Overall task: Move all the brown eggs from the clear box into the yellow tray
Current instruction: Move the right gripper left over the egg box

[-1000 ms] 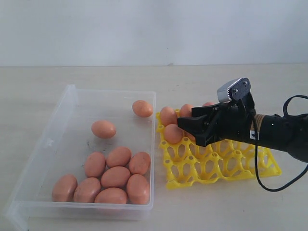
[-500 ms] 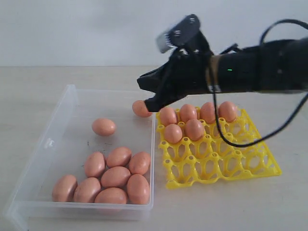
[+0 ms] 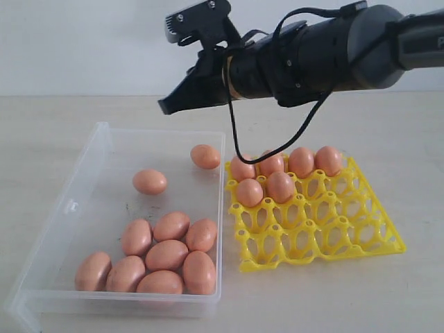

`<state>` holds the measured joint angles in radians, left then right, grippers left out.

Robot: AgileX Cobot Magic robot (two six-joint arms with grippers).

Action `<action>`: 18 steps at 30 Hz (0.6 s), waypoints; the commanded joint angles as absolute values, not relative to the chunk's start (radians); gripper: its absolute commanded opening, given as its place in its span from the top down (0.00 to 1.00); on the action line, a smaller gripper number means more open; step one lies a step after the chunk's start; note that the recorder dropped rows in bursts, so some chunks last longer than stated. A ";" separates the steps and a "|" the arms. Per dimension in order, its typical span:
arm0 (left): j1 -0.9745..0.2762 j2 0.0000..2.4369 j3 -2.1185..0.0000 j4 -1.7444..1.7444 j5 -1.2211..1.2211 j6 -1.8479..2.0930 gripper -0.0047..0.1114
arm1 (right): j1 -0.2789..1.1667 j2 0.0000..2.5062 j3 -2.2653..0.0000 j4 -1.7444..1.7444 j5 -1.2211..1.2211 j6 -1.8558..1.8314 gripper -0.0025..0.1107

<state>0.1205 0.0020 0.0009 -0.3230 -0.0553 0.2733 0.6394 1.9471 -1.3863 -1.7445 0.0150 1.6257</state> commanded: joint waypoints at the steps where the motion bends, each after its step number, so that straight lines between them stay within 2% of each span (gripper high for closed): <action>1: 0.119 0.000 0.000 -0.319 -0.052 0.279 0.93 | 0.639 1.919 -1.354 -1.710 0.352 1.487 0.98; 7: 0.119 0.000 0.000 -0.319 -0.052 0.279 0.93 | 0.639 1.917 -1.352 -1.334 0.748 0.827 0.98; 10: 0.119 0.000 0.000 -0.319 -0.052 0.279 0.93 | 0.639 1.903 -1.352 -0.955 0.688 0.449 0.98; 13: 0.119 0.000 0.000 -0.319 -0.052 0.279 0.93 | 0.637 1.897 -1.400 -0.380 0.577 -0.031 0.98; 15: 0.119 0.000 0.000 -0.319 -0.052 0.279 0.93 | 0.637 1.925 -1.480 -0.051 0.622 -0.307 0.98; 18: 0.119 0.000 0.000 -0.319 -0.052 0.279 0.93 | 0.639 2.001 -1.645 0.086 0.786 -0.375 0.98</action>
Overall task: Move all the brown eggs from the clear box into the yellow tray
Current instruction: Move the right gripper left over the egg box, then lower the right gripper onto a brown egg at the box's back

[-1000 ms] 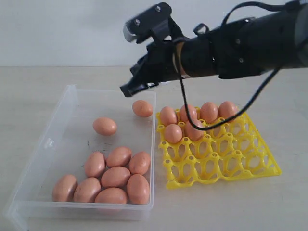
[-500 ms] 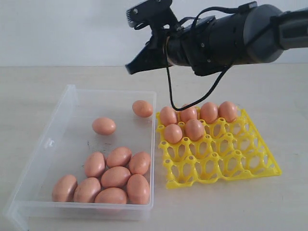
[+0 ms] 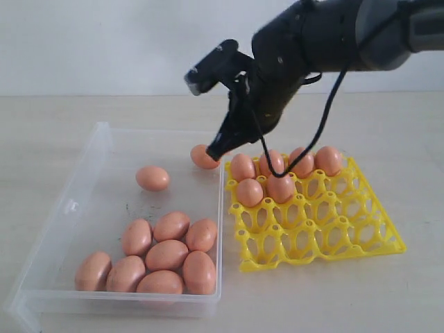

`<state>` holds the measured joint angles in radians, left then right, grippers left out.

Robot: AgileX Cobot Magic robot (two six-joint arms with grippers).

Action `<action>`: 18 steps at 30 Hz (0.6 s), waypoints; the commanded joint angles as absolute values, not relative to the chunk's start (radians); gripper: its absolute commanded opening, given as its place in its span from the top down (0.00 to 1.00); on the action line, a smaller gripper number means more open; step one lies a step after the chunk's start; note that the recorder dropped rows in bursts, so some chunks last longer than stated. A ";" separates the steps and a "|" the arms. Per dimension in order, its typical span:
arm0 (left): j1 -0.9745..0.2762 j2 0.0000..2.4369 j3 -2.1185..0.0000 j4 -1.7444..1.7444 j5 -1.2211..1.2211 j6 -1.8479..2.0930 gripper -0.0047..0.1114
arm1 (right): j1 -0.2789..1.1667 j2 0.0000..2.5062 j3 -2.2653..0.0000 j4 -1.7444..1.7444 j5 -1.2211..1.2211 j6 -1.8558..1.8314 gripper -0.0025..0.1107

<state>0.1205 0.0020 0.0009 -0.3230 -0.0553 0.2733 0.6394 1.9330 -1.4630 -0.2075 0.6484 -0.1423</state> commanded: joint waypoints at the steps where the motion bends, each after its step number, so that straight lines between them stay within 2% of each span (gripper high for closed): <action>1: 0.119 0.000 0.000 -0.319 -0.052 0.279 0.93 | 0.639 2.032 -1.701 0.082 0.830 -0.363 0.98; 7: 0.119 0.000 0.000 -0.319 -0.052 0.279 0.93 | 0.639 2.187 -1.904 0.066 0.880 -0.290 0.98; 9: 0.119 0.000 0.000 -0.319 -0.052 0.279 0.93 | 0.639 2.226 -1.937 0.066 0.888 -0.301 0.95; 11: 0.119 0.000 0.000 -0.319 -0.052 0.279 0.93 | 0.639 2.260 -1.962 0.066 0.904 -0.330 0.87; 14: 0.119 0.000 0.000 -0.319 -0.052 0.279 0.93 | 0.639 2.302 -1.978 0.064 0.899 -0.340 0.64; 15: 0.119 0.000 0.000 -0.319 -0.052 0.279 0.93 | 0.639 2.313 -1.978 0.059 0.881 -0.340 0.54; 17: 0.119 0.000 0.000 -0.319 -0.052 0.279 0.93 | 0.639 2.322 -1.978 0.049 0.852 -0.322 0.46; 18: 0.119 0.000 0.000 -0.319 -0.052 0.279 0.93 | 0.639 2.326 -1.978 0.048 0.836 -0.319 0.45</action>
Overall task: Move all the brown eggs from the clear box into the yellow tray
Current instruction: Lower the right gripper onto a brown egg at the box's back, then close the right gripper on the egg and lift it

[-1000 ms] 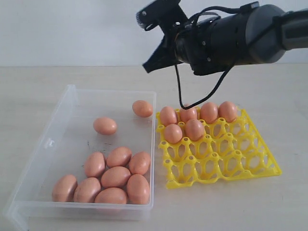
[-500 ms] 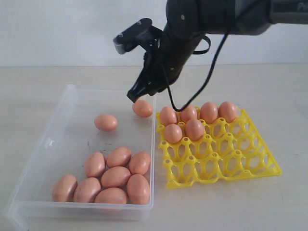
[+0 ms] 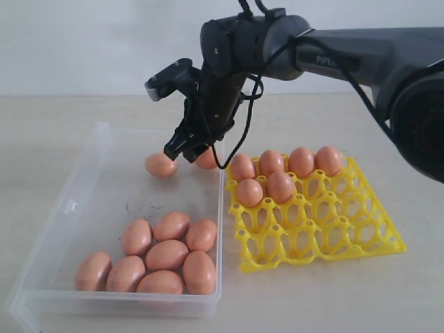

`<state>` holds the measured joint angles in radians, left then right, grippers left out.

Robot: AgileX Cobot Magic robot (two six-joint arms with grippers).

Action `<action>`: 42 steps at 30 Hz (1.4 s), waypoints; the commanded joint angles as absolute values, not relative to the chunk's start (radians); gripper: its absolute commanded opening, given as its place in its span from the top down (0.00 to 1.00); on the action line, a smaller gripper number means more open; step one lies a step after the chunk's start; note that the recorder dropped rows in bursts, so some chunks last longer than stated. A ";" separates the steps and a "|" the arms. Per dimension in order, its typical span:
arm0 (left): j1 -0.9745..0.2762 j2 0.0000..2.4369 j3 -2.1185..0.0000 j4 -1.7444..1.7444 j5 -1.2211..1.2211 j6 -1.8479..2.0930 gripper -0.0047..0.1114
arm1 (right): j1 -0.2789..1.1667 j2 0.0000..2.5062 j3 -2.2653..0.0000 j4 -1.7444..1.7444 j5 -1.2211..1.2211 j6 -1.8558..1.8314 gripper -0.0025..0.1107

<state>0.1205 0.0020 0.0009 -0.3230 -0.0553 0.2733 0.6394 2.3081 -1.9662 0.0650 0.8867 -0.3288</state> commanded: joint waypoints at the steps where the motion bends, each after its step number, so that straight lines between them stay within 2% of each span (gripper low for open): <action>1: 0.119 0.000 0.000 -0.319 -0.052 0.279 0.93 | 0.639 2.328 -1.978 0.047 0.828 -0.319 0.46; 20: 0.119 0.000 0.000 -0.319 -0.052 0.279 0.93 | 0.639 2.400 -1.978 0.000 0.754 -0.300 0.47; 23: 0.119 0.000 0.000 -0.319 -0.052 0.279 0.93 | 0.639 2.400 -1.978 0.000 0.745 -0.301 0.55; 24: 0.119 0.000 0.000 -0.319 -0.052 0.279 0.93 | 0.639 2.400 -1.978 0.000 0.745 -0.298 0.61; 26: 0.119 0.000 0.000 -0.319 -0.052 0.279 0.93 | 0.639 2.400 -1.978 0.006 0.751 -0.278 0.79; 27: 0.119 0.000 0.000 -0.319 -0.052 0.279 0.93 | 0.639 2.400 -1.978 0.007 0.752 -0.271 0.94; 28: 0.119 0.000 0.000 -0.319 -0.052 0.279 0.93 | 0.639 2.400 -1.978 0.018 0.753 -0.261 0.97; 39: 0.119 0.000 0.000 -0.319 -0.052 0.279 0.93 | 0.637 2.306 -1.971 0.022 0.733 -0.184 0.98; 42: 0.119 0.000 0.000 -0.319 -0.052 0.279 0.93 | 0.637 2.260 -1.908 0.054 0.654 -0.182 0.98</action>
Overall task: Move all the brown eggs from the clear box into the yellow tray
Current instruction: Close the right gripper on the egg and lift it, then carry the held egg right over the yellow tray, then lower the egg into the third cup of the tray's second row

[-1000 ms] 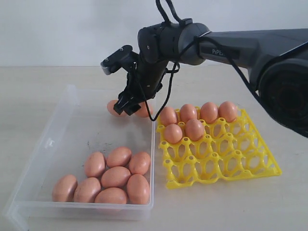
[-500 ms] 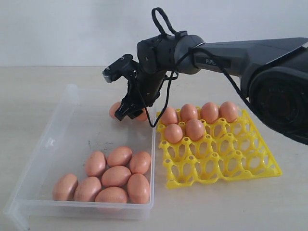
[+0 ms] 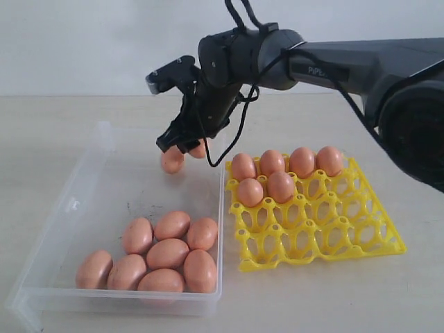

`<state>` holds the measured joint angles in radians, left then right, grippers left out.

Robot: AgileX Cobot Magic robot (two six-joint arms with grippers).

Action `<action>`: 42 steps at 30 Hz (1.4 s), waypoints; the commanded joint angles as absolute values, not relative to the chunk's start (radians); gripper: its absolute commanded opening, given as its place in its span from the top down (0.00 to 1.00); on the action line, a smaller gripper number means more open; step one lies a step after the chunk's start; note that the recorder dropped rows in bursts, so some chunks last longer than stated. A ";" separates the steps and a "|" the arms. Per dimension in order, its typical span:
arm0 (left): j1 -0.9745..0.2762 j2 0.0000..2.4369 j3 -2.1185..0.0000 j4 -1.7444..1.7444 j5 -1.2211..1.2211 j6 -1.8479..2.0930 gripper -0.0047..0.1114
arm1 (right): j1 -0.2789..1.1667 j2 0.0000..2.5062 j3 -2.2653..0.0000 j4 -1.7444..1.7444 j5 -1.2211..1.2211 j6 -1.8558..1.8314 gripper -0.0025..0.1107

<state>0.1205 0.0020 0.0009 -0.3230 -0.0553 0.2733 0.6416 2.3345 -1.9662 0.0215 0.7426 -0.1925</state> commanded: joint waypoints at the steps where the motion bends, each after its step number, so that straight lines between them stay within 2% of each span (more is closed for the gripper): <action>1: 0.119 0.000 0.000 -0.319 -0.052 0.279 0.93 | 0.637 2.237 -1.867 0.072 0.601 -0.184 0.98; 9: 0.119 0.000 0.000 -0.319 -0.052 0.279 0.93 | 0.637 1.993 -1.395 0.110 0.044 -0.187 0.98; 17: 0.119 0.000 0.000 -0.319 -0.052 0.279 0.93 | 0.621 1.744 -0.863 0.110 -0.642 -0.152 0.98; 22: 0.119 0.000 0.000 -0.319 -0.052 0.279 0.93 | 0.503 1.696 -0.659 0.083 -0.787 -0.049 0.98; 28: 0.119 0.000 0.000 -0.319 -0.052 0.279 0.93 | 0.288 1.728 -0.495 -0.242 -1.043 0.151 0.98; 34: 0.119 0.000 0.000 -0.319 -0.052 0.279 0.93 | 0.066 1.819 -0.481 -0.668 -1.206 0.319 0.98; 42: 0.119 0.000 0.000 -0.319 -0.052 0.279 0.93 | 0.009 1.992 -0.511 -0.803 -1.221 0.280 0.98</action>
